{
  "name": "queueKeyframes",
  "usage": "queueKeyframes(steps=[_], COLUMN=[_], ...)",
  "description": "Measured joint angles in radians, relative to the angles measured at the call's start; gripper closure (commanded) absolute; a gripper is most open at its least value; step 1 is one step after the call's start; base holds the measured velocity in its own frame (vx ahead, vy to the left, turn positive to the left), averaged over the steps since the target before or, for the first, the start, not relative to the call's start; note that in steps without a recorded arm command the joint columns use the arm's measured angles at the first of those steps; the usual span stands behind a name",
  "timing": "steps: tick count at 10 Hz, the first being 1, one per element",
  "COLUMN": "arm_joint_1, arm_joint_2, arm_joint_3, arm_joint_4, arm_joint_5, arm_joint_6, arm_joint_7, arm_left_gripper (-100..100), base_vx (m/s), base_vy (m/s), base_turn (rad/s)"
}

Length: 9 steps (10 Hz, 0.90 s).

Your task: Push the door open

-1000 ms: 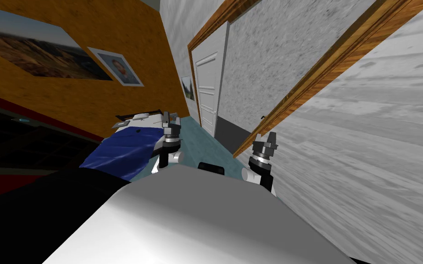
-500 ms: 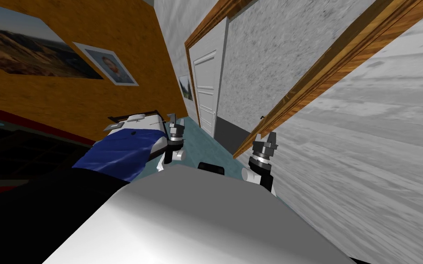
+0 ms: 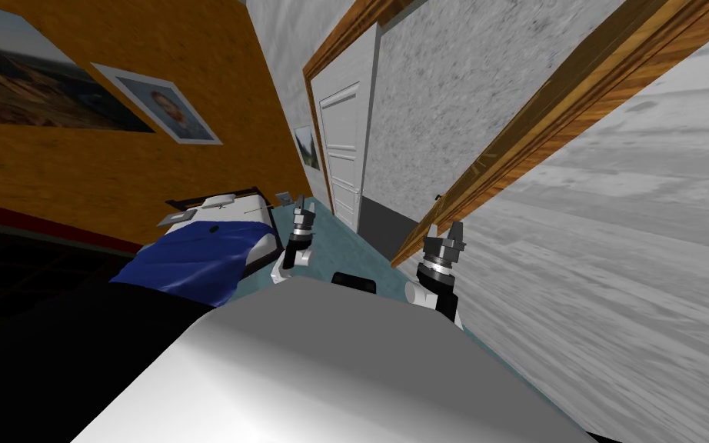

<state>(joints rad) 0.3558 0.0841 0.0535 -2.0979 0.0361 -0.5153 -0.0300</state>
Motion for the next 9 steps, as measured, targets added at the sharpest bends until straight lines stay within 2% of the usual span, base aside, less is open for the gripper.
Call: queueKeyframes(steps=[3, 6, 8, 9], arm_joint_1=[-0.039, -0.087, -0.127, -0.146], arm_joint_2=[0.012, 0.029, 0.036, 0.050], arm_joint_3=[-0.008, -0.012, -0.017, -0.013], arm_joint_4=[0.083, 0.166, 0.237, 0.272], arm_joint_5=[-0.019, -0.037, -0.051, -0.053], arm_joint_6=[-0.012, -0.011, -0.020, -0.021], arm_joint_7=[0.032, 0.069, 0.092, 0.109], arm_left_gripper=[-100, -100, -100, -100], base_vx=[0.091, 0.092, 0.092, 0.085], base_vy=[0.063, 0.072, 0.074, 0.072], base_turn=[-0.079, -0.082, -0.085, -0.089])
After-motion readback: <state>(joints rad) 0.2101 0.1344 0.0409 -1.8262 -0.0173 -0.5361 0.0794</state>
